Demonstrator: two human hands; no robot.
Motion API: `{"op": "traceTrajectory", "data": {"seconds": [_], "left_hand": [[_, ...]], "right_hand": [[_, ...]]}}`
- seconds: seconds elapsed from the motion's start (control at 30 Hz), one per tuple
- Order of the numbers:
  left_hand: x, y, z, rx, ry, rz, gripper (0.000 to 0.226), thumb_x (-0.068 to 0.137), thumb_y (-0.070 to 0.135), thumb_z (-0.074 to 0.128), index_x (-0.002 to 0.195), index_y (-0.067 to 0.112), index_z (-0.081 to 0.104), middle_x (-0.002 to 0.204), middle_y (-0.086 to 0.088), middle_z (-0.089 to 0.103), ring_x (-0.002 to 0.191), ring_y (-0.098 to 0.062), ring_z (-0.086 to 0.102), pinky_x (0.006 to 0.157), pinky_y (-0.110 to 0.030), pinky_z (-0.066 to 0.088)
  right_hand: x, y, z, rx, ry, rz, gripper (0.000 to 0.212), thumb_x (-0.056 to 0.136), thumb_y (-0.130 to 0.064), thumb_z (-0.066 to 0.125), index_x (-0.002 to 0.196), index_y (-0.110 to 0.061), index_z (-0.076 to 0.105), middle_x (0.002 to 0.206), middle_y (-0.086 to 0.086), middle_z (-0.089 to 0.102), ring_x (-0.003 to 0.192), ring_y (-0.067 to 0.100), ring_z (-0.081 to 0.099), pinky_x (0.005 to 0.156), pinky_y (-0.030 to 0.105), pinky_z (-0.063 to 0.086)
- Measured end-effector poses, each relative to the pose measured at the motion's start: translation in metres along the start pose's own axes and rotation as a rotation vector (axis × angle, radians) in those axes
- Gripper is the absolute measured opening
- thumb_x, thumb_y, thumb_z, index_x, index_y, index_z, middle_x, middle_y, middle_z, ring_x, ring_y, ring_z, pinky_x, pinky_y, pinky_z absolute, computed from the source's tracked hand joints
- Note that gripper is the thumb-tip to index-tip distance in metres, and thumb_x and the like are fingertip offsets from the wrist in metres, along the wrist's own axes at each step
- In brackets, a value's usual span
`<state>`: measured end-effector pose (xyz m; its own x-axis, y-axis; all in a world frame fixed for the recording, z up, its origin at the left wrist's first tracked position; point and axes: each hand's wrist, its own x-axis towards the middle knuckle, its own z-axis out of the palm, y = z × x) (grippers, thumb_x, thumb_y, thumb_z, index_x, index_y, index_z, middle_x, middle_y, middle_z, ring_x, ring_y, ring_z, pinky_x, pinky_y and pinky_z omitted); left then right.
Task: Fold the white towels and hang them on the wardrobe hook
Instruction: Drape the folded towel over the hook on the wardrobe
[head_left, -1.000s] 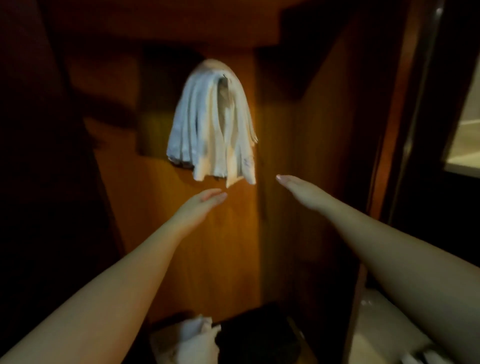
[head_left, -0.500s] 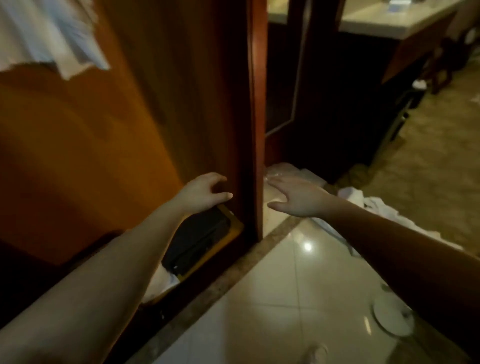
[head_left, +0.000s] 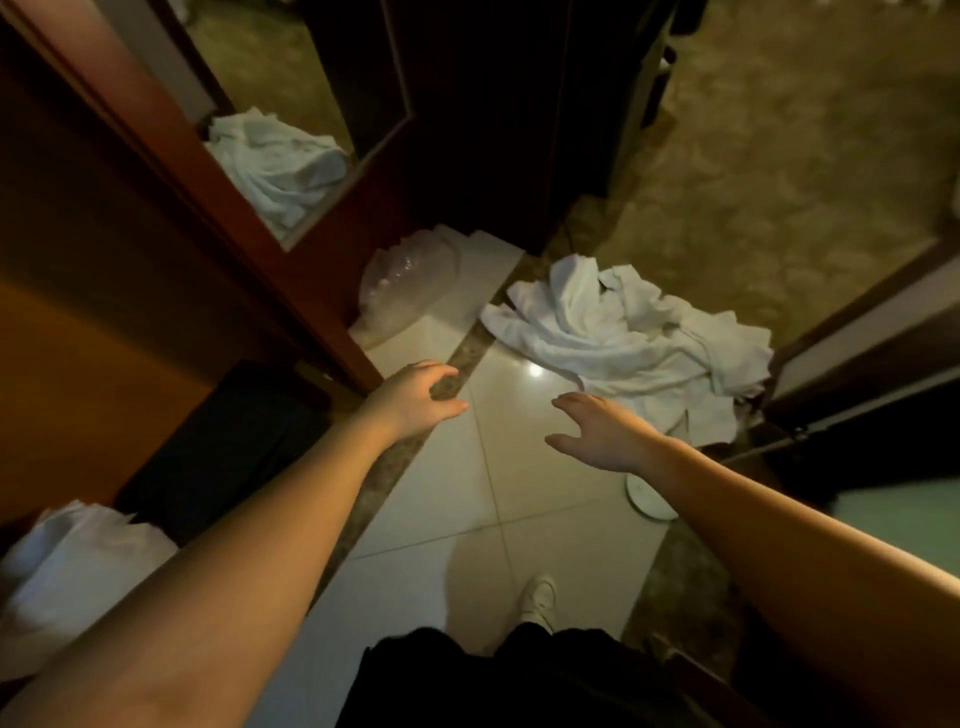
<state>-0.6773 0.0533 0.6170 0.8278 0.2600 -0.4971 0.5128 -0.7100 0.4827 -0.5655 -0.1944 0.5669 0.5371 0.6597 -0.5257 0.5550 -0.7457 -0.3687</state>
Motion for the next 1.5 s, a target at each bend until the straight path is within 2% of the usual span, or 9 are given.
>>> {"op": "traceTrajectory", "data": {"seconds": [0.3, 0.53, 0.8, 0.93, 1.17, 1.27, 1.37, 1.43, 1.5], "left_hand": [[0.147, 0.042, 0.067, 0.076, -0.261, 0.033, 0.061, 0.094, 0.041, 0.065, 0.147, 0.016, 0.046, 0.156, -0.003, 0.037, 0.142, -0.02, 0.037, 0.113, -0.033, 0.032], [0.31, 0.061, 0.095, 0.121, -0.394, 0.061, 0.063, 0.09, 0.051, 0.062, 0.145, 0.023, 0.048, 0.153, -0.002, 0.042, 0.138, -0.023, 0.042, 0.113, -0.042, 0.037], [0.495, 0.089, 0.127, 0.195, -0.539, 0.081, 0.057, 0.092, 0.047, 0.06, 0.144, 0.025, 0.048, 0.153, 0.0, 0.043, 0.135, -0.021, 0.046, 0.108, -0.036, 0.042], [0.567, 0.112, 0.153, 0.161, -0.556, 0.149, 0.05, 0.094, 0.036, 0.061, 0.141, 0.02, 0.052, 0.147, -0.003, 0.049, 0.129, -0.022, 0.05, 0.102, -0.031, 0.044], [0.678, 0.136, 0.242, 0.207, -0.6, 0.162, 0.047, 0.093, 0.042, 0.062, 0.135, 0.02, 0.057, 0.141, 0.001, 0.053, 0.127, -0.02, 0.051, 0.101, -0.029, 0.042], [0.724, 0.144, 0.286, 0.144, -0.571, 0.075, 0.038, 0.094, 0.043, 0.059, 0.123, 0.02, 0.063, 0.121, 0.005, 0.06, 0.114, -0.019, 0.057, 0.084, -0.027, 0.041], [0.773, 0.151, 0.329, 0.01, -0.53, -0.054, 0.03, 0.096, 0.039, 0.057, 0.109, 0.014, 0.066, 0.11, -0.006, 0.068, 0.099, -0.023, 0.061, 0.075, -0.028, 0.038], [0.803, 0.159, 0.351, -0.092, -0.5, -0.126, 0.03, 0.098, 0.038, 0.054, 0.116, 0.015, 0.063, 0.117, -0.008, 0.066, 0.095, -0.021, 0.057, 0.071, -0.029, 0.039], [0.826, 0.166, 0.37, -0.227, -0.476, -0.233, 0.041, 0.099, 0.039, 0.052, 0.134, 0.017, 0.054, 0.13, -0.008, 0.059, 0.101, -0.02, 0.053, 0.075, -0.029, 0.039]], "right_hand": [[0.056, 0.118, 0.018, 0.154, -0.116, 0.223, 0.071, 0.098, -0.056, 0.05, 0.156, -0.019, 0.033, 0.161, 0.001, 0.032, 0.146, 0.023, 0.032, 0.117, 0.041, 0.032], [0.148, 0.213, 0.012, 0.258, -0.159, 0.397, 0.069, 0.099, -0.054, 0.05, 0.154, -0.017, 0.034, 0.16, 0.004, 0.033, 0.145, 0.023, 0.034, 0.116, 0.037, 0.032], [0.266, 0.319, 0.005, 0.476, -0.199, 0.61, 0.067, 0.099, -0.052, 0.052, 0.153, -0.016, 0.036, 0.159, 0.006, 0.036, 0.142, 0.025, 0.039, 0.113, 0.035, 0.035], [0.319, 0.375, 0.003, 0.546, -0.171, 0.645, 0.065, 0.1, -0.047, 0.052, 0.153, -0.014, 0.035, 0.159, 0.009, 0.034, 0.144, 0.025, 0.036, 0.112, 0.033, 0.032], [0.411, 0.48, 0.021, 0.642, -0.133, 0.651, 0.061, 0.1, -0.043, 0.055, 0.151, -0.012, 0.039, 0.157, 0.01, 0.037, 0.144, 0.026, 0.035, 0.115, 0.034, 0.03], [0.453, 0.525, 0.027, 0.637, -0.088, 0.649, 0.06, 0.099, -0.041, 0.057, 0.15, -0.013, 0.041, 0.156, 0.01, 0.039, 0.142, 0.026, 0.038, 0.114, 0.035, 0.032], [0.492, 0.564, 0.03, 0.615, 0.018, 0.624, 0.06, 0.098, -0.039, 0.06, 0.149, -0.012, 0.043, 0.154, 0.01, 0.041, 0.14, 0.027, 0.04, 0.112, 0.034, 0.032], [0.517, 0.584, 0.034, 0.58, 0.052, 0.579, 0.064, 0.096, -0.041, 0.061, 0.151, -0.014, 0.04, 0.157, 0.008, 0.038, 0.143, 0.027, 0.036, 0.117, 0.038, 0.03], [0.541, 0.597, 0.037, 0.573, 0.062, 0.557, 0.071, 0.095, -0.046, 0.061, 0.154, -0.018, 0.034, 0.161, 0.005, 0.033, 0.146, 0.028, 0.032, 0.119, 0.048, 0.027]]}}
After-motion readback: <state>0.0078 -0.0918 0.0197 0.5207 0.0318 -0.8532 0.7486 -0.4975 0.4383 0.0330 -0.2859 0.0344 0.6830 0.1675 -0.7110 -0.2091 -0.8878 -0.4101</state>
